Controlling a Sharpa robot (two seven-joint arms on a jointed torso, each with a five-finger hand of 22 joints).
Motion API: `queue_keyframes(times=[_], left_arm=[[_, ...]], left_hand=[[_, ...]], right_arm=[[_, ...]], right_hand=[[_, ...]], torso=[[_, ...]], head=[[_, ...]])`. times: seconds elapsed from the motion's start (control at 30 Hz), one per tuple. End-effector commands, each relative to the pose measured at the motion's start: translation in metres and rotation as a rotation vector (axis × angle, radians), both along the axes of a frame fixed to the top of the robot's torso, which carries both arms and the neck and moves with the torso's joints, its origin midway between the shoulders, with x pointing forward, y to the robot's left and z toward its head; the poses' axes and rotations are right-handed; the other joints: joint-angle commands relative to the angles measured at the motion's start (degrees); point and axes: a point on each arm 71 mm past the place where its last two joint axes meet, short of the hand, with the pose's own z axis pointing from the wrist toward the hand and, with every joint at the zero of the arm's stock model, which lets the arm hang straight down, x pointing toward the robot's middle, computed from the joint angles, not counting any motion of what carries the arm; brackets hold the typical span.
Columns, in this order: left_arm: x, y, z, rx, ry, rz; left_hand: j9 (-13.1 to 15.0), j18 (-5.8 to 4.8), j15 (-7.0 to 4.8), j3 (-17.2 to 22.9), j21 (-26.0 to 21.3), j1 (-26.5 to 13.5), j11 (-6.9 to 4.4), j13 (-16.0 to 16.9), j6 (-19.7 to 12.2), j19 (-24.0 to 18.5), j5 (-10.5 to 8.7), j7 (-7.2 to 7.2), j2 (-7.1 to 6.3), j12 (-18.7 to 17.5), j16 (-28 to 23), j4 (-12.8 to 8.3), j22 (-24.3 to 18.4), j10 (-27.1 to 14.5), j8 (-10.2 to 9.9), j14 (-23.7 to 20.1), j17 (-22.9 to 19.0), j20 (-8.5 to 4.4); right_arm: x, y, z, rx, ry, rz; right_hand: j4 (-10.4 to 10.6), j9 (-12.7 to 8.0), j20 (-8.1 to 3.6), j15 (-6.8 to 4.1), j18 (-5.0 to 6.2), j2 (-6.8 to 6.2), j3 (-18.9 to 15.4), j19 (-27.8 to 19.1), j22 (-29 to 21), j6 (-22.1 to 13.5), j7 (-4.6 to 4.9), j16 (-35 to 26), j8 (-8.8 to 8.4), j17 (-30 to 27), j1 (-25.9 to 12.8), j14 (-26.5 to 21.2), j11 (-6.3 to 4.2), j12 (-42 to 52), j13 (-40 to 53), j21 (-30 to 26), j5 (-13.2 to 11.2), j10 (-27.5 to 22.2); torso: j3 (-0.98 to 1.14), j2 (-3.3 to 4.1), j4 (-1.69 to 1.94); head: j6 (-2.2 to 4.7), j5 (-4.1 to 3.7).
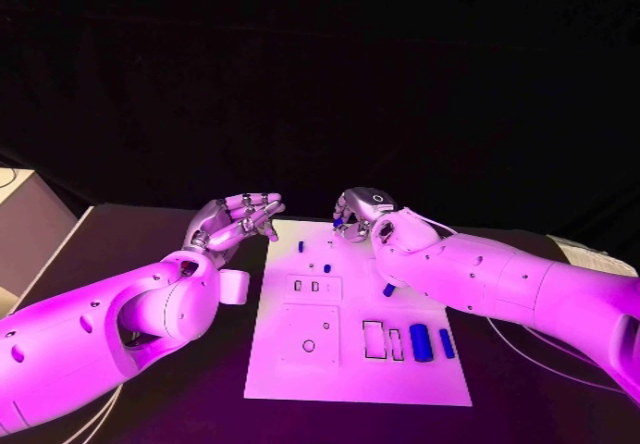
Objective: Assemble the parts on the task board
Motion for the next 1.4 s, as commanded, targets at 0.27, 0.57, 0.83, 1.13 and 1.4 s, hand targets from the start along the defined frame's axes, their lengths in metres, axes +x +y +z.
queue_keyframes(times=[0.27, 0.57, 0.83, 1.13, 1.4], left_arm=[[-0.0015, -0.0024, 0.0034, -0.002, -0.014, -0.009], [-0.0015, -0.0018, 0.0043, -0.002, -0.015, -0.008], [-0.0014, -0.0011, 0.0045, -0.002, -0.015, -0.006], [-0.0013, -0.001, 0.0047, -0.002, -0.015, -0.005], [-0.0011, -0.0002, 0.0048, -0.001, -0.015, -0.002]], left_hand=[[-0.08, 0.77, 0.12, 0.21, 0.32, -0.49, 0.15, -0.08, -0.54, -0.27, 0.14, 0.01, 0.11, -0.23, 0.28, -0.11, 0.05, -0.41, -0.39, -0.27, -0.09, -0.04], [-0.08, 0.77, 0.12, 0.21, 0.32, -0.49, 0.15, -0.08, -0.54, -0.27, 0.14, 0.01, 0.11, -0.23, 0.28, -0.11, 0.05, -0.41, -0.39, -0.27, -0.09, -0.04], [-0.08, 0.77, 0.12, 0.21, 0.32, -0.49, 0.15, -0.08, -0.54, -0.27, 0.14, 0.01, 0.11, -0.23, 0.28, -0.11, 0.05, -0.41, -0.39, -0.27, -0.09, -0.04], [-0.08, 0.78, 0.16, 0.24, 0.54, -0.51, 0.2, -0.06, -0.67, -0.39, 0.14, 0.06, 0.11, -0.18, 0.39, -0.24, 0.17, -0.57, -0.4, -0.27, -0.16, 0.02], [-0.08, 0.79, 0.17, 0.25, 0.6, -0.52, 0.21, -0.06, -0.72, -0.43, 0.14, 0.07, 0.12, -0.16, 0.42, -0.27, 0.21, -0.62, -0.4, -0.28, -0.19, 0.03]], right_arm=[[-0.0003, 0.0037, -0.004, -0.021, 0.026, 0.014], [-0.0009, 0.004, -0.0054, -0.028, 0.038, 0.016], [-0.0011, 0.0044, -0.0061, -0.033, 0.045, 0.019], [0.0006, 0.0033, -0.0047, -0.015, 0.031, 0.02], [0.0015, 0.0012, -0.0029, 0.008, 0.008, 0.024]], right_hand=[[-0.2, 0.12, 0.13, -0.09, -0.72, -0.51, 0.01, 0.23, -0.11, -0.36, 0.16, 0.23, 0.22, -0.06, 0.09, 1.01, -0.19, 0.07, 0.31, -0.08, 0.2, 0.26], [-0.2, 0.15, 0.14, -0.07, -0.72, -0.57, 0.01, 0.22, -0.12, -0.44, 0.17, 0.22, 0.2, -0.14, 0.03, 0.99, -0.17, 0.06, 0.3, -0.09, 0.21, 0.2], [-0.22, 0.2, 0.16, -0.05, -0.7, -0.64, 0.01, 0.19, -0.18, -0.49, 0.18, 0.23, 0.19, -0.18, -0.02, 0.98, -0.16, 0.07, 0.3, -0.14, 0.21, 0.17], [0.65, 0.07, 1.26, 1.32, 0.25, -3.13, -0.27, -2.32, -4.94, -5.07, 1.72, -1.1, -2.36, -3.5, -2.24, -0.13, 1.52, -0.15, -1.02, -3.68, -0.78, -5.26], [1.44, -0.4, 1.78, 1.63, 1.95, -3.24, -6.44, -5.86, -13.56, -9.96, 1.49, -5.27, -5.33, -11.64, -0.78, -2.05, 1.92, 0.06, -1.28, -10.97, -3.72, -13.13]], torso=[[-0.14, 0.31, 0.22], [-0.15, 0.27, 0.07], [-0.17, 0.4, 0.06], [-0.23, 0.44, 0.04], [-0.24, 0.42, 0.03]], head=[[-0.26, 0.26], [-0.28, 0.38], [-0.15, 0.52], [-0.06, 0.56], [-0.05, 0.6]])
